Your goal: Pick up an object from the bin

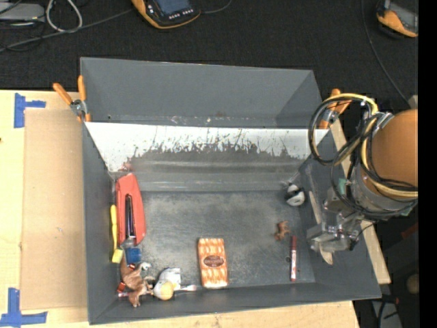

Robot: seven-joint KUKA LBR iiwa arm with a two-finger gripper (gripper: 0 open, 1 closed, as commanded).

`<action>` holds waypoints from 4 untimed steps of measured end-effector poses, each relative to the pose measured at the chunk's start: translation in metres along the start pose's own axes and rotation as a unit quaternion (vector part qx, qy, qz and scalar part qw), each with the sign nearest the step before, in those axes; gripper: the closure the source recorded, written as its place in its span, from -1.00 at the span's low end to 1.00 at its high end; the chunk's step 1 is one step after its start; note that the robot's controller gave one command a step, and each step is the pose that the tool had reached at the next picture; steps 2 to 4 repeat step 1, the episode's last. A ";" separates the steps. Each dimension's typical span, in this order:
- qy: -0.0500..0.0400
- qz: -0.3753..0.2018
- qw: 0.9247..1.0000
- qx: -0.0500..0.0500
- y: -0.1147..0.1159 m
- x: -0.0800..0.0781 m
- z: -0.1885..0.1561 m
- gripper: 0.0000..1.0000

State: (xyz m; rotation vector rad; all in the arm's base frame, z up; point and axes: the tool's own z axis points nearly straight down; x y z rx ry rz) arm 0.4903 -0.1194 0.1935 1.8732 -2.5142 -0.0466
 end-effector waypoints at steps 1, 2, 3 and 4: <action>0.000 0.000 1.000 0.001 0.001 -0.001 -0.050 1.00; 0.000 0.000 1.000 0.001 0.001 -0.001 -0.050 1.00; 0.000 0.000 1.000 0.001 0.001 -0.001 -0.050 1.00; 0.000 0.000 1.000 0.001 0.001 -0.001 -0.050 1.00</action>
Offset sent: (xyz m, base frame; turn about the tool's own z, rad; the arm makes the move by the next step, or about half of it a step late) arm 0.0003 0.0000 0.0554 -0.0002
